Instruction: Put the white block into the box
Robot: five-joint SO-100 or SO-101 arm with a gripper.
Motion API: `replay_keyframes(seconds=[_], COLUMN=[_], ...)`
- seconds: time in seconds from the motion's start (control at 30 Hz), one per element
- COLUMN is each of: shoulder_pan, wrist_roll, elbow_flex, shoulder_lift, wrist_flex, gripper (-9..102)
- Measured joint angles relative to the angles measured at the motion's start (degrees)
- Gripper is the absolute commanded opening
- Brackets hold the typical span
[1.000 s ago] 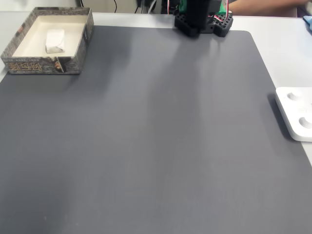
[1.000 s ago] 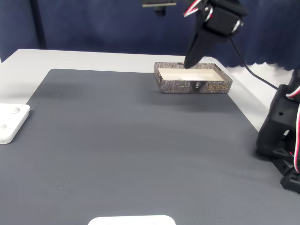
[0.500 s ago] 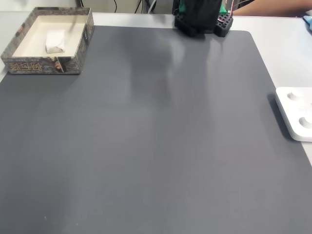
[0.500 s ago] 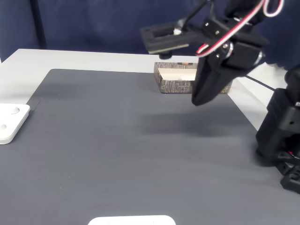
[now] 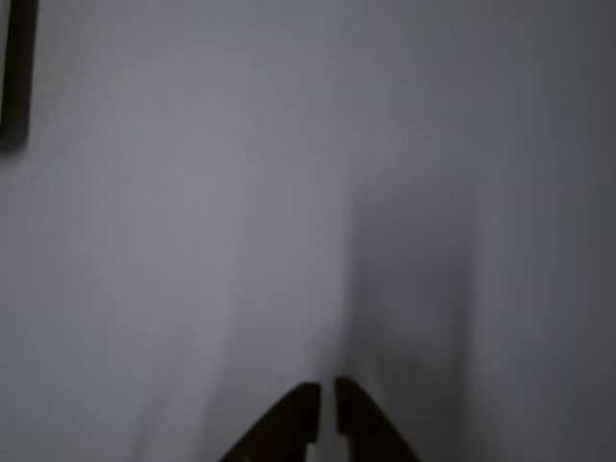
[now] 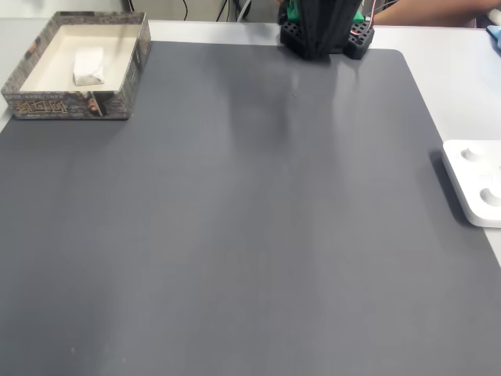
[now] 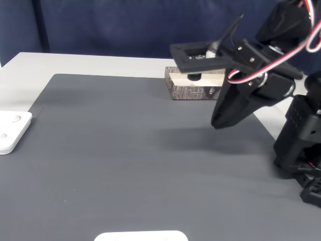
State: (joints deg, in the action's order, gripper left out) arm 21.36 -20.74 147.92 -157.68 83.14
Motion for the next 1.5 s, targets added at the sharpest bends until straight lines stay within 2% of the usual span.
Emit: replay_keyframes(seconds=[0.3,0.77,1.07,1.5], shoulder_pan=[0.0,-3.8,-7.5,-11.1], wrist_roll=[3.5,7.0,8.8,9.0], elbow_flex=[8.7,9.9,14.5,25.8], shoulder_lift=[-14.9,-16.9,-16.8,-27.9], wrist_flex=[0.0,-1.4,-7.4,-11.5], gripper=[-2,-2,-2,-2])
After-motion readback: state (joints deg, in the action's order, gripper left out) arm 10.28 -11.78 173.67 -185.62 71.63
